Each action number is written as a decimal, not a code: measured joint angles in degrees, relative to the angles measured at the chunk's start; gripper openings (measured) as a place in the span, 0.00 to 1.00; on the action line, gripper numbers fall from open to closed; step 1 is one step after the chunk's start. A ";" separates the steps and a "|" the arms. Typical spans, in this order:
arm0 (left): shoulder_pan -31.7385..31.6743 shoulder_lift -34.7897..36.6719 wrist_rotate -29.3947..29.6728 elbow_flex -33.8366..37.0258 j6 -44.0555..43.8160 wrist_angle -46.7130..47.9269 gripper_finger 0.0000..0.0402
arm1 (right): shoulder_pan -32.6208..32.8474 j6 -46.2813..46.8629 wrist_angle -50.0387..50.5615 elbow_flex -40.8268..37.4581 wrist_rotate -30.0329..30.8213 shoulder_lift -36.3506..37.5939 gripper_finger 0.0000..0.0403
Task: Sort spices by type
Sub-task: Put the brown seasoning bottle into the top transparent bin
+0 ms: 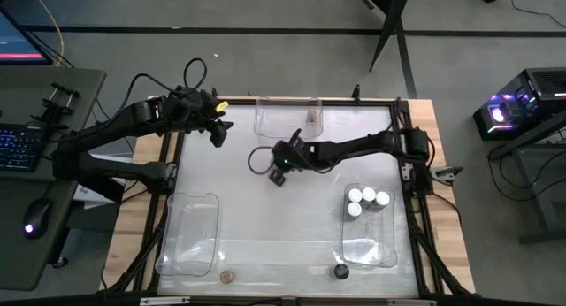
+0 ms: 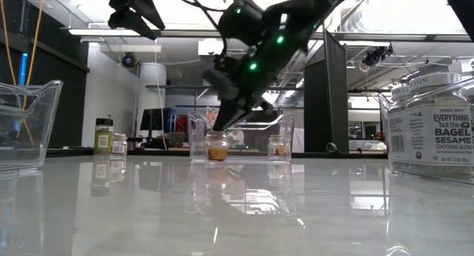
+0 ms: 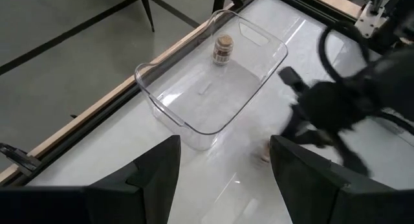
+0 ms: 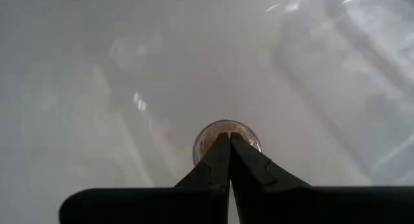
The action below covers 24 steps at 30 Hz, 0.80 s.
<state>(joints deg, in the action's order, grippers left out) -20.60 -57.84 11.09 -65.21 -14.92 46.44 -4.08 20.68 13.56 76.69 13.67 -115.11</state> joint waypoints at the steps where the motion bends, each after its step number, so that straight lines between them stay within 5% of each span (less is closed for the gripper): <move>1: 0.00 0.00 0.00 0.00 -0.01 0.01 0.56 | 0.40 -0.70 2.40 0.00 -0.78 0.73 0.00; 11: 0.00 0.00 0.00 0.00 0.02 -0.04 0.56 | 0.80 -6.22 25.38 -0.38 -5.30 8.11 0.00; 20: 0.00 0.00 -0.02 0.00 0.04 -0.05 0.56 | -1.07 -0.22 25.46 0.16 -5.80 19.05 0.01; 24: 0.00 0.00 -0.02 0.00 0.08 -0.20 0.56 | -3.75 7.83 27.80 0.06 -11.61 19.34 0.12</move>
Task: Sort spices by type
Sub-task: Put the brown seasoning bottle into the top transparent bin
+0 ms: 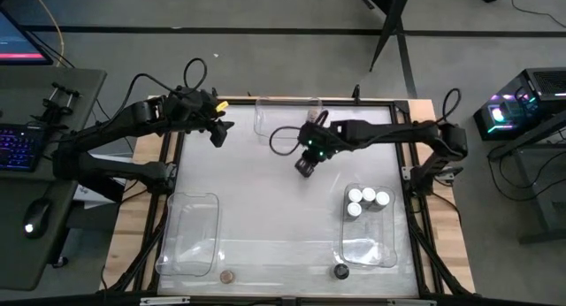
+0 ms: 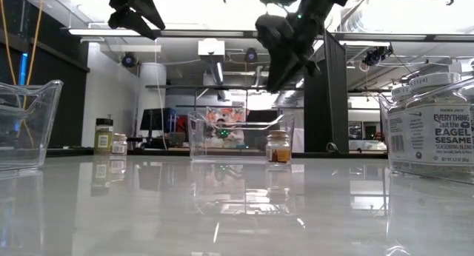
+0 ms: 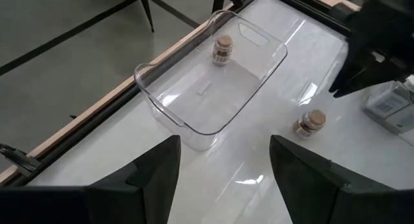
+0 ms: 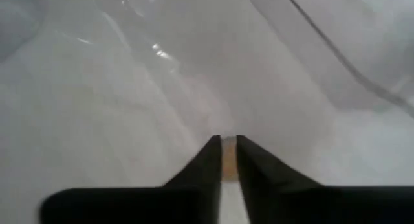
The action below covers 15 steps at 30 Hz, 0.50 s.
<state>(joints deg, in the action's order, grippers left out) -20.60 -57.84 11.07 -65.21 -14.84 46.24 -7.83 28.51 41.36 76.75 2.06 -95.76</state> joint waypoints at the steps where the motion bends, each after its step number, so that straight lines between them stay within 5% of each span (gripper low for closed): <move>1: 0.00 0.00 0.01 0.00 0.01 -0.15 0.56 | -0.57 1.68 -0.06 0.00 -1.43 -0.52 0.17; 10: 0.09 0.00 -1.10 0.00 0.47 -0.72 0.56 | -1.33 5.95 -1.38 0.00 -5.62 -6.99 0.68; 15: 0.09 0.00 -1.49 0.00 0.47 -0.70 0.56 | -0.12 4.81 2.47 0.00 -3.14 -8.48 0.76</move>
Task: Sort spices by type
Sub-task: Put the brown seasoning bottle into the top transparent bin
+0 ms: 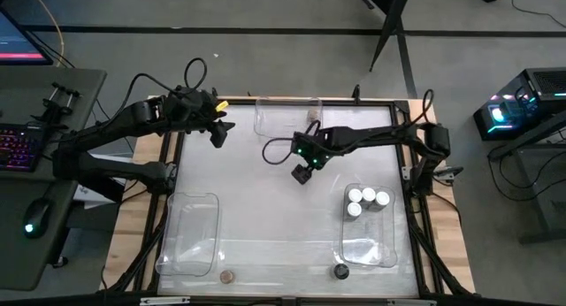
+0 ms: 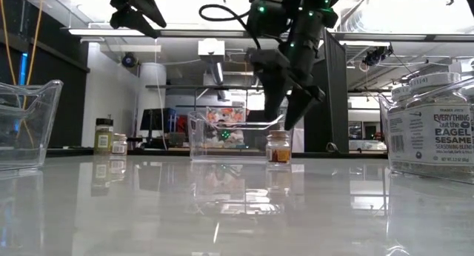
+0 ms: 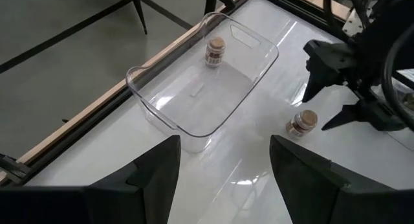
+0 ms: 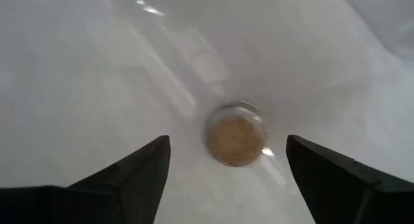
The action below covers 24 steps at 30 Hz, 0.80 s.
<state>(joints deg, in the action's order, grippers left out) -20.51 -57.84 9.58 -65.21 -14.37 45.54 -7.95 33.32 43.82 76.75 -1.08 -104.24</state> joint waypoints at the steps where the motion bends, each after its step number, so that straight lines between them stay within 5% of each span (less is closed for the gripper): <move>1: -0.02 0.00 0.00 0.00 -0.02 -0.02 0.56 | 0.22 -0.02 0.14 0.00 1.30 -0.10 0.76; 17: -0.02 0.00 0.00 0.02 -0.59 -0.03 0.56 | 1.34 -0.74 -2.89 0.11 2.16 -7.13 0.75; 20: -0.02 0.00 0.00 0.02 -0.66 -0.02 0.56 | 1.36 -0.76 -2.43 0.11 2.36 -7.63 0.68; 24: -0.04 0.00 -0.02 0.02 -0.66 -0.02 0.56 | 1.32 -1.29 0.93 0.11 2.54 -7.63 0.47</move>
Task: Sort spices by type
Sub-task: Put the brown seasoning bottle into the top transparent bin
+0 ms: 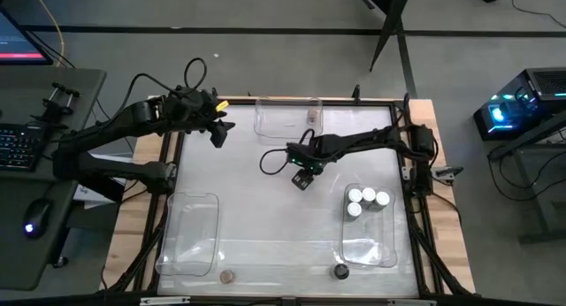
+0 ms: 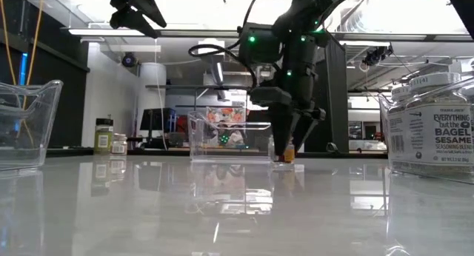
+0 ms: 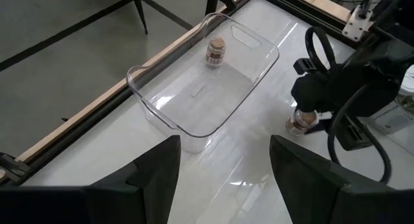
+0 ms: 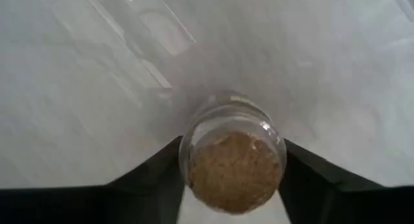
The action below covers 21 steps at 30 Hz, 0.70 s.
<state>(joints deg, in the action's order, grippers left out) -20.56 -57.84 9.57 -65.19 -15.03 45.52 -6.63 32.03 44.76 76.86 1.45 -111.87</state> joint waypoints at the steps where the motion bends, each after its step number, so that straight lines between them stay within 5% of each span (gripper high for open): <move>1: 0.01 0.00 0.02 0.00 0.07 0.00 0.56 | -0.01 -0.11 0.34 0.00 0.02 0.08 0.43; 5: 0.02 0.00 0.02 0.00 0.11 0.00 0.56 | -0.26 -0.35 0.56 0.35 0.23 1.59 0.39; 7: 0.00 0.00 0.02 0.00 0.10 0.00 0.56 | -0.60 -1.60 1.16 2.28 0.96 3.19 0.18; 11: 0.01 0.00 0.02 0.00 0.11 0.00 0.56 | -2.57 -5.57 5.00 8.96 1.60 6.98 0.02; 16: 0.01 0.00 0.02 0.00 0.13 0.02 0.56 | -7.30 -8.72 9.09 19.83 4.01 8.83 0.02; 21: 0.01 0.00 0.02 0.00 0.15 0.19 0.56 | -10.60 -9.44 7.79 21.86 0.39 8.26 0.03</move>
<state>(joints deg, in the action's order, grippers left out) -20.55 -57.84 9.58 -65.19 -14.88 45.71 -17.23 22.59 52.55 98.72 1.84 -103.61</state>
